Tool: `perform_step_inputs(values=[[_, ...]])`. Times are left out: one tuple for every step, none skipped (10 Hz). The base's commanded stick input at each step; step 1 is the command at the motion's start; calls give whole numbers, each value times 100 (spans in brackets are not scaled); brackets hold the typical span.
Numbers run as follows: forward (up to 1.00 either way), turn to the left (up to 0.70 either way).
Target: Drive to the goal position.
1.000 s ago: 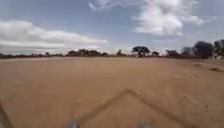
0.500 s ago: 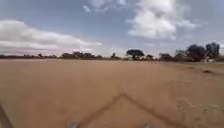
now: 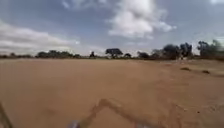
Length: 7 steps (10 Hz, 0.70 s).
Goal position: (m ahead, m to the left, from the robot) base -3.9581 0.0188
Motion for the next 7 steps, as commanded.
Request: perform_step_inputs(values=[[70, -27], [70, -27], [70, -27], [70, -27], [70, -27], [70, -27], [70, -27]])
